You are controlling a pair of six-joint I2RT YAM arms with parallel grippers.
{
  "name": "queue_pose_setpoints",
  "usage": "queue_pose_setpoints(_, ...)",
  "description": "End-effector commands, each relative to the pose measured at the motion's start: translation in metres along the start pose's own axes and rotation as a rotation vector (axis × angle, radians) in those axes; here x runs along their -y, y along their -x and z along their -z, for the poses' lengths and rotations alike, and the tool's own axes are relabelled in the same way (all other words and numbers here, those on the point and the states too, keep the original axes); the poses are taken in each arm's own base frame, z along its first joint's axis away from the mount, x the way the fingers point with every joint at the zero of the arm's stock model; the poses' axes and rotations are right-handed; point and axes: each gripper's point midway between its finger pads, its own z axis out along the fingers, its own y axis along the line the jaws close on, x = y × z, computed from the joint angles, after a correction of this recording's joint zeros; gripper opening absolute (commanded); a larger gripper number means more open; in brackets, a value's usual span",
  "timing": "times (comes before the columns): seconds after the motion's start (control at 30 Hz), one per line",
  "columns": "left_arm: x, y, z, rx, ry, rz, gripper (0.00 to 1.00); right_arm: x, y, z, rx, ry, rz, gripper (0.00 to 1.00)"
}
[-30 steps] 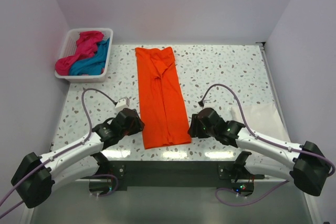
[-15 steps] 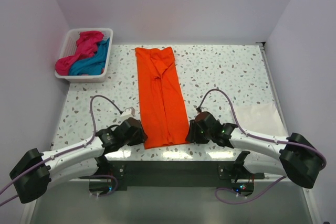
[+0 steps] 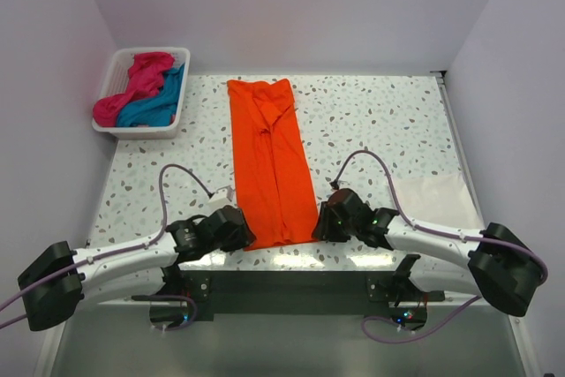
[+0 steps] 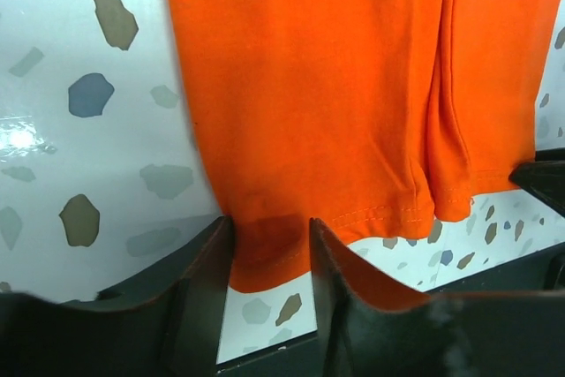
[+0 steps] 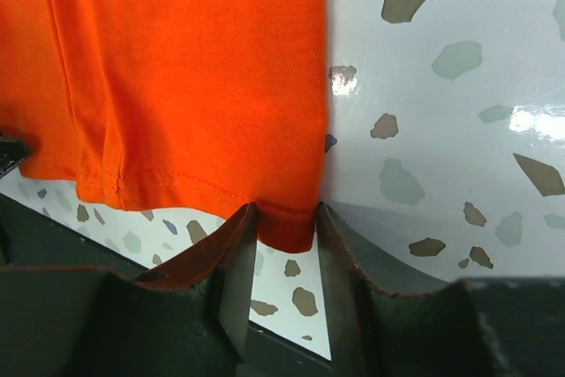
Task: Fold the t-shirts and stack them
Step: Fold the tshirt
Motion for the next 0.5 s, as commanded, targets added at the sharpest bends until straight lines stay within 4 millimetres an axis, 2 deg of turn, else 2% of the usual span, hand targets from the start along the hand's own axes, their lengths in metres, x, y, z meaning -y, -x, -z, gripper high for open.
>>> queue_pose_setpoints(0.0, -0.030, -0.026, -0.005, -0.085, 0.100, -0.019, 0.42, -0.011, 0.006, -0.003, 0.010, 0.031, 0.019, 0.36)
queue_pose_setpoints(0.03, -0.031, -0.028, -0.007, -0.092, 0.107, -0.025, 0.37, -0.010, 0.006, -0.004, 0.005, 0.025, 0.025, 0.33)
queue_pose_setpoints(0.07, -0.028, -0.028, -0.007, -0.097, 0.093, -0.030, 0.27, -0.010, 0.006, -0.005, 0.005, 0.023, 0.031, 0.29)
queue_pose_setpoints(0.13, -0.026, -0.031, -0.008, -0.112, 0.086, -0.037, 0.14, -0.010, 0.008, -0.004, 0.005, 0.022, 0.051, 0.13)
queue_pose_setpoints(0.17, -0.024, -0.033, -0.008, -0.121, 0.078, -0.038, 0.06, -0.010, 0.006, -0.004, -0.002, 0.021, 0.057, 0.07)
queue_pose_setpoints(0.2, -0.022, -0.035, -0.006, -0.126, 0.067, -0.046, 0.03, -0.010, 0.006, -0.003, -0.005, 0.026, 0.068, 0.03)
queue_pose_setpoints(0.23, -0.021, -0.037, -0.005, -0.132, 0.062, -0.050, 0.00, -0.010, 0.004, -0.003, -0.012, 0.028, 0.074, 0.00)
queue_pose_setpoints(0.3, -0.020, -0.042, -0.001, -0.148, 0.055, -0.062, 0.00, -0.008, 0.003, 0.000, -0.011, 0.030, 0.083, 0.00)
queue_pose_setpoints(0.47, -0.014, -0.048, 0.016, -0.161, 0.053, -0.095, 0.00, -0.007, -0.017, 0.013, -0.068, 0.084, 0.073, 0.00)
